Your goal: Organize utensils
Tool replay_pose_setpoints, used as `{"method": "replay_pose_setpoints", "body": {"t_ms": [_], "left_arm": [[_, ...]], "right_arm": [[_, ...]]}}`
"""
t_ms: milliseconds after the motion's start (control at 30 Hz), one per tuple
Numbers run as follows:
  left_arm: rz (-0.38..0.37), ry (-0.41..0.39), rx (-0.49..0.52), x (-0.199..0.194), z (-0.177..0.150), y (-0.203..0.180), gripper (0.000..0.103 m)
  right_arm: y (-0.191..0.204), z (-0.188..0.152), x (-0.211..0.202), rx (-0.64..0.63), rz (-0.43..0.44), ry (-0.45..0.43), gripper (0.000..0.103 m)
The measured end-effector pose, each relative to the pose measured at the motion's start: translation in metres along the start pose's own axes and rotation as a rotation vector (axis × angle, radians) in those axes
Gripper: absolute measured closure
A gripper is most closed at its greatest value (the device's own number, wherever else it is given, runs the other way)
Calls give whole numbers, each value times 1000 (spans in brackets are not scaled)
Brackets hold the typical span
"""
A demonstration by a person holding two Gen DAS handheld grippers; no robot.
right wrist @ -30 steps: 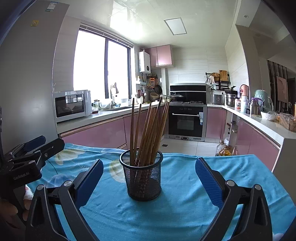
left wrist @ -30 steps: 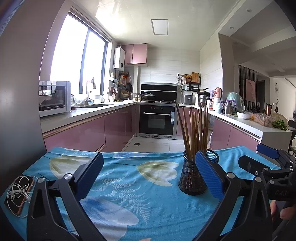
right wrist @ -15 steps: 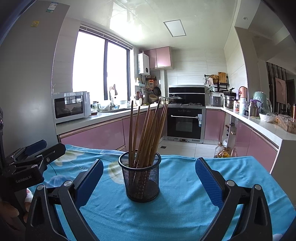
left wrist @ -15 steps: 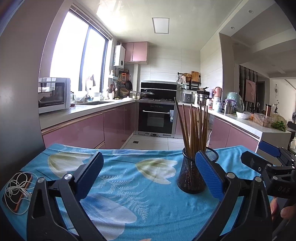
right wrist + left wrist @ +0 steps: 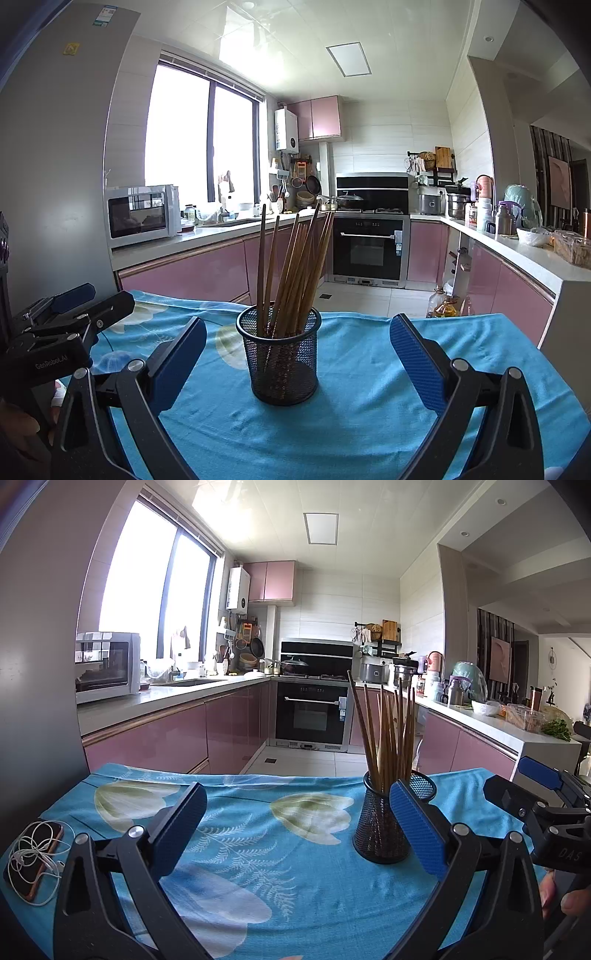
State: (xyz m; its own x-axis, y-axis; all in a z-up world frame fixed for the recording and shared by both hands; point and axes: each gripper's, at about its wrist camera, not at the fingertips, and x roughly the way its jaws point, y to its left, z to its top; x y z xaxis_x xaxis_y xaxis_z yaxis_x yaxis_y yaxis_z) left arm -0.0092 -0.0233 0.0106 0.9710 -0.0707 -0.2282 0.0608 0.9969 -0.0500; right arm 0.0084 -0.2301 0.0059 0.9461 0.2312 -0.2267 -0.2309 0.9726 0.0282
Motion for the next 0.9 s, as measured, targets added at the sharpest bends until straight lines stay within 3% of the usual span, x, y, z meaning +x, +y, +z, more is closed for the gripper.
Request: {"method": "replay_pose_setpoints", "body": {"t_ms": [900], "left_arm": [[0,14,-7,4,-4,1,5]], "right_arm": [[-1,0,1,4,-1,3,7]]}}
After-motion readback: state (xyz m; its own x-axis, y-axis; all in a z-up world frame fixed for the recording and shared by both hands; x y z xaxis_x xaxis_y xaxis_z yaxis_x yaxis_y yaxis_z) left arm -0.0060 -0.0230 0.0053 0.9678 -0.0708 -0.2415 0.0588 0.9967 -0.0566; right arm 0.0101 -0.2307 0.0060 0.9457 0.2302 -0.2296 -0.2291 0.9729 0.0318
